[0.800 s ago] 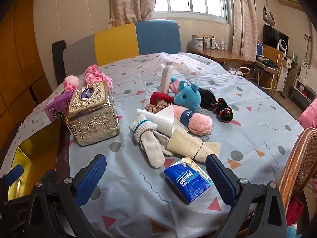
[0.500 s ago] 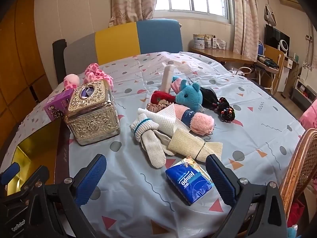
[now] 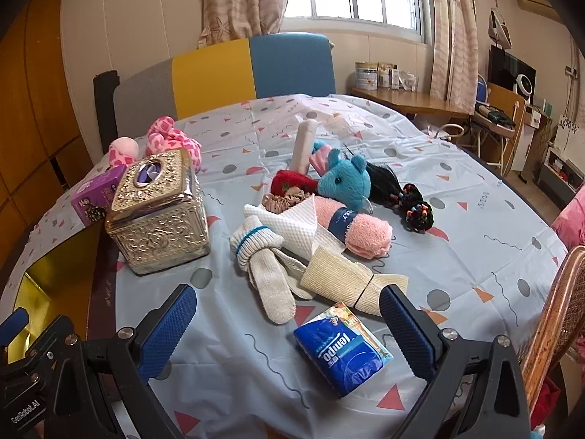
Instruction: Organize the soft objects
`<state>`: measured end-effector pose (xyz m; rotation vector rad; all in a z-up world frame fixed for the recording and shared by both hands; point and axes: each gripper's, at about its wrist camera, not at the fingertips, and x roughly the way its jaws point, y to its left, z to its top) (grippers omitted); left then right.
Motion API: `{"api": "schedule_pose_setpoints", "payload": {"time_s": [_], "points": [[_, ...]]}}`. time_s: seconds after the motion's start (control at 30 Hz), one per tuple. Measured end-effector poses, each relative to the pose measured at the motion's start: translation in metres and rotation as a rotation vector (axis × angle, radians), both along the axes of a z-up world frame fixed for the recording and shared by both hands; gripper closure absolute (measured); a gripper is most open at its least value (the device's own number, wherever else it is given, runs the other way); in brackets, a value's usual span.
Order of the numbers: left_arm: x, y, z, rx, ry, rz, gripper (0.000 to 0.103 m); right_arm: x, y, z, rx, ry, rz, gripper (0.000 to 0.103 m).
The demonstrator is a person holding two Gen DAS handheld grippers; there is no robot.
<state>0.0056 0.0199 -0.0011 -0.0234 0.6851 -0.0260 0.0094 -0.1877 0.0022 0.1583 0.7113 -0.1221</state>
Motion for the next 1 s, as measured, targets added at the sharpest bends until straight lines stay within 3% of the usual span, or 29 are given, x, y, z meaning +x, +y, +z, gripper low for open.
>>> {"api": "schedule_pose_setpoints", "payload": {"time_s": [0.47,0.77,1.0], "points": [[0.005,0.001,-0.003,0.022,0.027,0.010,0.000,0.006,-0.001,0.000,-0.006,0.008,0.014,0.001],[0.009,0.002,0.020,0.015,0.003,0.014,0.000,0.013,-0.009,0.009,0.014,-0.001,0.003,0.001],[0.004,-0.003,0.021,0.021,0.006,0.007,0.000,0.009,-0.010,0.005,0.018,0.005,0.003,0.001]]}}
